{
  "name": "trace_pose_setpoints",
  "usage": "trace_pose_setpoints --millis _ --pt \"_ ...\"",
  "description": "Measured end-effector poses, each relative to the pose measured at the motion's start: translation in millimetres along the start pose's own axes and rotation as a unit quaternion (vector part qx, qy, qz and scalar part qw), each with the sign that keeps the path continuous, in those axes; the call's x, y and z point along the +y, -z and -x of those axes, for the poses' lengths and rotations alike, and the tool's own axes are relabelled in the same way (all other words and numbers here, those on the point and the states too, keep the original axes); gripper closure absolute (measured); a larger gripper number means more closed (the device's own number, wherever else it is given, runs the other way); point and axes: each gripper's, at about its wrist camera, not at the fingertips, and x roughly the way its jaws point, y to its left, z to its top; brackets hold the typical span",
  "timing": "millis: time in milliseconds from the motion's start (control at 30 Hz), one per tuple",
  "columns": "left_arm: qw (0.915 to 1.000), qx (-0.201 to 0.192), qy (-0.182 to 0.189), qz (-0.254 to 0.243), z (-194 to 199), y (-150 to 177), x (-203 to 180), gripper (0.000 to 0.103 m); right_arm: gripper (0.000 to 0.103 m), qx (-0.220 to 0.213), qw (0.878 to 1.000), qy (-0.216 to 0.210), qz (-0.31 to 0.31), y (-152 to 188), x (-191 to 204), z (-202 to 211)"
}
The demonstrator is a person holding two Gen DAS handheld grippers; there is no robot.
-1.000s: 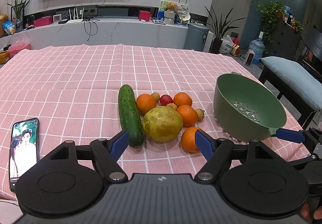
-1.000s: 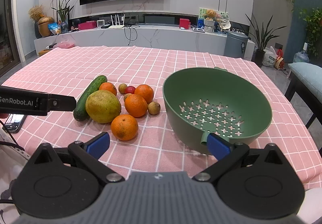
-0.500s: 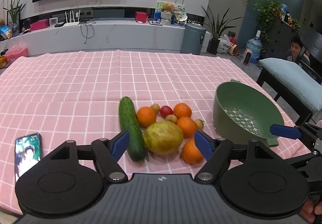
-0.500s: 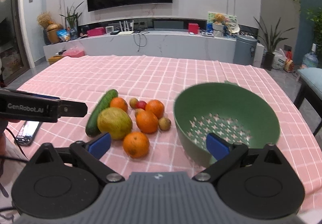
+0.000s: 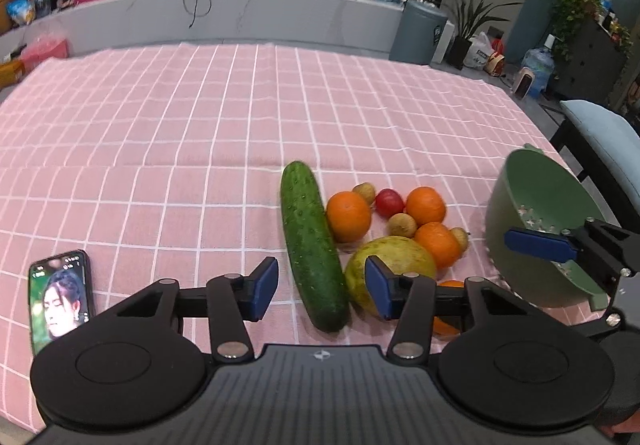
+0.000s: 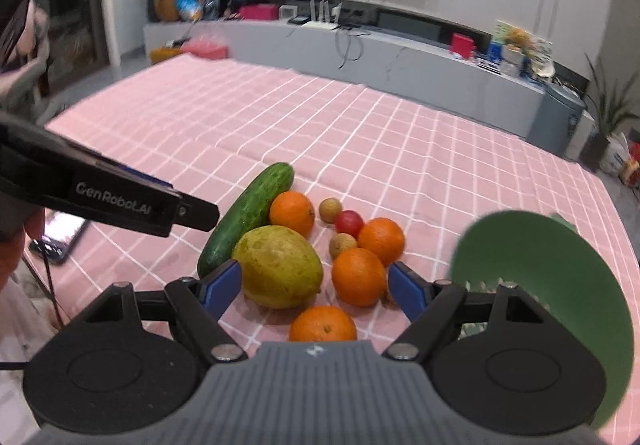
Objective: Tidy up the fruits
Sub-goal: 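Grasp the yellow-green pear with the right tool while the left tool grasps the cucumber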
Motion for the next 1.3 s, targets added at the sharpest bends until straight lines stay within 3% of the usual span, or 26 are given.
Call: trace_pose_setpoints --millis 300,600,800,1167,1300 --pt "0.9986 0.023 0.032 0.035 -22.4 -0.7 21.8 0.048 0.029 0.010 0.999 -0.025 0.046 -10.2 15.8 -33.8" --pt "0.9978 0.030 0.040 0.043 -38.9 -7.7 25.6 0.048 0.029 0.028 0.997 -0.051 0.041 -9.7 15.4 -59.3" --pt "0.9973 0.041 0.040 0.047 -52.7 -15.9 28.9 0.048 0.036 0.037 0.996 -0.071 0.034 -8.7 13.9 -70.2" --pt "0.9968 0.051 0.041 0.046 -66.2 -20.0 31.2 0.049 0.037 0.023 0.996 -0.082 0.012 -13.0 2.6 -56.8" --pt "0.9965 0.052 0.046 0.046 -70.5 -22.5 30.8 0.049 0.037 0.025 0.997 -0.066 0.032 -20.7 2.7 -47.6"
